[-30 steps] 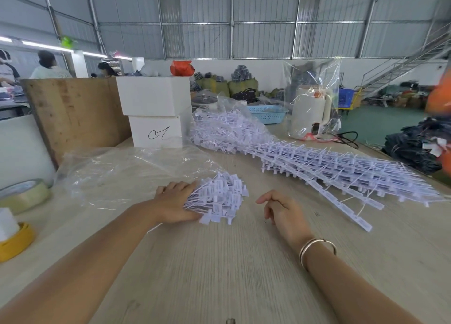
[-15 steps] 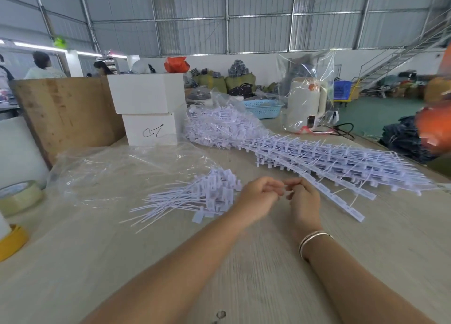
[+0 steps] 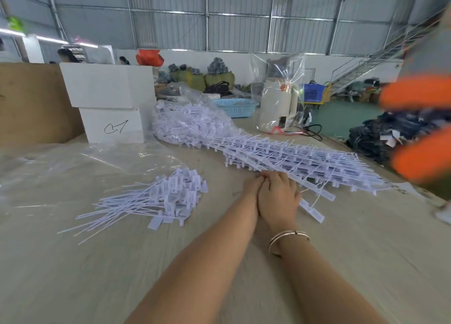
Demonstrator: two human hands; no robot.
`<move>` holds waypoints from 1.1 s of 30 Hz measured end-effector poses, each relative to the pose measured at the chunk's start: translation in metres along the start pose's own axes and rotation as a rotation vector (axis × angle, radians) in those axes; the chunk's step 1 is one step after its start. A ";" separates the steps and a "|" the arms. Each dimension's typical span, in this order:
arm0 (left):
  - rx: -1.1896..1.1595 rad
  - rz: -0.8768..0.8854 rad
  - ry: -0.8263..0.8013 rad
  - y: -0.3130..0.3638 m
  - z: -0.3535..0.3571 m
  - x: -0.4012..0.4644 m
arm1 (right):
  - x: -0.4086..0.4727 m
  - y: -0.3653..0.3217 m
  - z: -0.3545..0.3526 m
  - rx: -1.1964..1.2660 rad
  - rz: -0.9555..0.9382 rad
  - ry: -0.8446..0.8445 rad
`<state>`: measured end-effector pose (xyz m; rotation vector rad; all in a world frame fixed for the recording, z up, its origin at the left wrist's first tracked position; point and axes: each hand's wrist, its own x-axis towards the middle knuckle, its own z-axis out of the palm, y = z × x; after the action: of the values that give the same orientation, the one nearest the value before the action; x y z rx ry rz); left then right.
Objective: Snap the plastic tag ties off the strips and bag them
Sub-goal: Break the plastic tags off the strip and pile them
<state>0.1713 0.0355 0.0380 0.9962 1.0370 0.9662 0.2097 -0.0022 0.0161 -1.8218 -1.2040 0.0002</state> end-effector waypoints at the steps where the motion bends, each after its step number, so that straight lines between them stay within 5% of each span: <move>1: 0.132 0.073 0.017 -0.001 -0.002 0.004 | 0.003 0.000 -0.001 -0.046 -0.036 -0.011; 3: 0.165 0.102 0.053 -0.005 -0.002 0.012 | 0.015 0.001 -0.004 -0.140 -0.097 -0.060; 6: -0.092 0.012 0.045 -0.011 -0.003 0.015 | 0.040 0.006 -0.008 -0.327 -0.127 -0.262; 9: 0.002 0.063 0.062 -0.008 -0.015 0.003 | 0.055 0.013 -0.009 -0.527 -0.154 -0.383; 12: 0.161 0.174 0.185 -0.001 -0.033 -0.007 | 0.067 0.018 -0.015 -0.634 -0.192 -0.337; 17: 0.220 0.242 0.089 0.007 -0.067 -0.041 | 0.074 0.010 -0.015 -0.636 -0.233 -0.252; 20: 0.330 0.260 0.169 0.008 -0.087 -0.049 | 0.074 0.005 -0.011 -0.570 -0.210 -0.211; 24: 0.267 0.279 0.224 0.015 -0.117 -0.058 | 0.081 0.017 -0.020 -0.625 -0.140 -0.159; 33: 0.348 0.546 0.058 0.038 -0.155 -0.090 | 0.068 0.013 -0.007 -0.400 -0.328 -0.104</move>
<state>-0.0036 -0.0124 0.0627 1.6007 1.0209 1.2853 0.2578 0.0408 0.0424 -1.9541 -1.6572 -0.3586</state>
